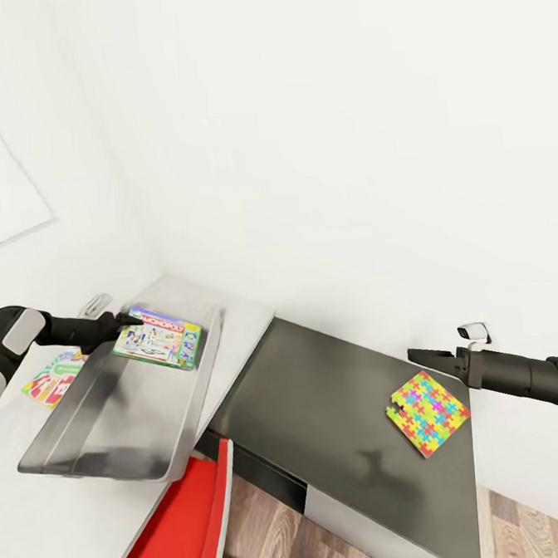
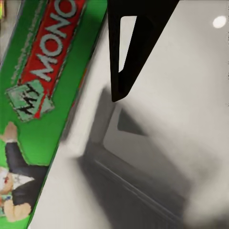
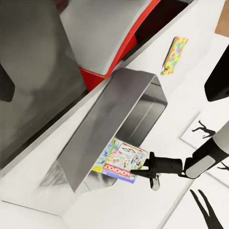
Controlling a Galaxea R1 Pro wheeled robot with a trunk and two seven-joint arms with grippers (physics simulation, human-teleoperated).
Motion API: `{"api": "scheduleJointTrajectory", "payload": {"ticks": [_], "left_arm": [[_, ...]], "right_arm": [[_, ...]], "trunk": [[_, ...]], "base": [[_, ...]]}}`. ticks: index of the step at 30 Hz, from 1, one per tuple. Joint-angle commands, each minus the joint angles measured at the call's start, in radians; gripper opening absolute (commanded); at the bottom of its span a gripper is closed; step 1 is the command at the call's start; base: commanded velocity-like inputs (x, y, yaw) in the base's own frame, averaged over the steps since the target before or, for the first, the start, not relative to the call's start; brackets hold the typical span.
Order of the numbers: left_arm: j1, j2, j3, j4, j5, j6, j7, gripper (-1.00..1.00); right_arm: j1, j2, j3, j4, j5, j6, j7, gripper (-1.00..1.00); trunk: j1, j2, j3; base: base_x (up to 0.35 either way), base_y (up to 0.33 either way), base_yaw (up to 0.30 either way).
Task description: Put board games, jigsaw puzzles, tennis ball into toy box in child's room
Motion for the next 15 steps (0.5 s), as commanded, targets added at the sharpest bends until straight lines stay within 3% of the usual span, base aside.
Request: {"api": "scheduleJointTrajectory", "payload": {"ticks": [1, 15], "left_arm": [[-0.002, 0.001, 0.002, 0.0, -0.01, -0.001, -0.008, -1.0], [-0.021, 0.003, 0.026, -0.001, -0.015, -0.002, -0.007, -1.0]], "right_arm": [[-0.001, 0.0, -0.001, 0.0, 0.002, 0.004, 0.004, 1.0], [0.0, 0.002, -0.002, 0.0, 0.002, 0.004, 0.004, 1.0]], "trunk": [[0.001, -0.002, -0.003], [0.001, -0.002, -0.008]], "base": [[0.0, 0.0, 0.0], [0.0, 0.0, 0.0]]}}
